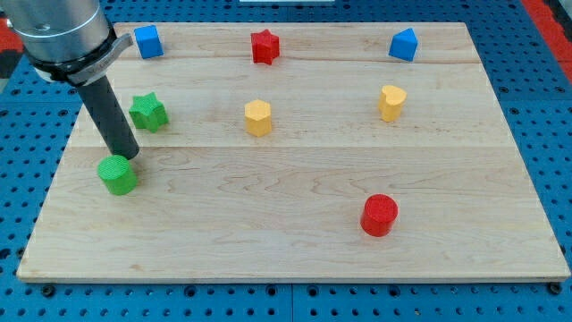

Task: Move the yellow heart right to the yellow hexagon

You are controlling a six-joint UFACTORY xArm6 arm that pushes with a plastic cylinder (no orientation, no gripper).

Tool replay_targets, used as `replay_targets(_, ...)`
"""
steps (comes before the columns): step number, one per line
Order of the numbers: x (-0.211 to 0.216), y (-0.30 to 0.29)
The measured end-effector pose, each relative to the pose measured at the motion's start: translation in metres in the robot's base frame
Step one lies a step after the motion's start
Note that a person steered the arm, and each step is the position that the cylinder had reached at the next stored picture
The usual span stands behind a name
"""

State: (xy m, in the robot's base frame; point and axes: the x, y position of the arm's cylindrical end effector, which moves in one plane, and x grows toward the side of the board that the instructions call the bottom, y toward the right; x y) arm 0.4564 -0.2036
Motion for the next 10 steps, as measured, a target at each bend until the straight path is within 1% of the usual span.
replay_targets(3, -0.003, 0.0)
replay_targets(4, -0.003, 0.018)
replay_targets(5, -0.003, 0.048)
replay_targets(6, -0.002, 0.054)
replay_targets(7, 0.011, 0.072)
replay_targets(9, 0.012, 0.109)
replay_targets(10, 0.012, 0.143)
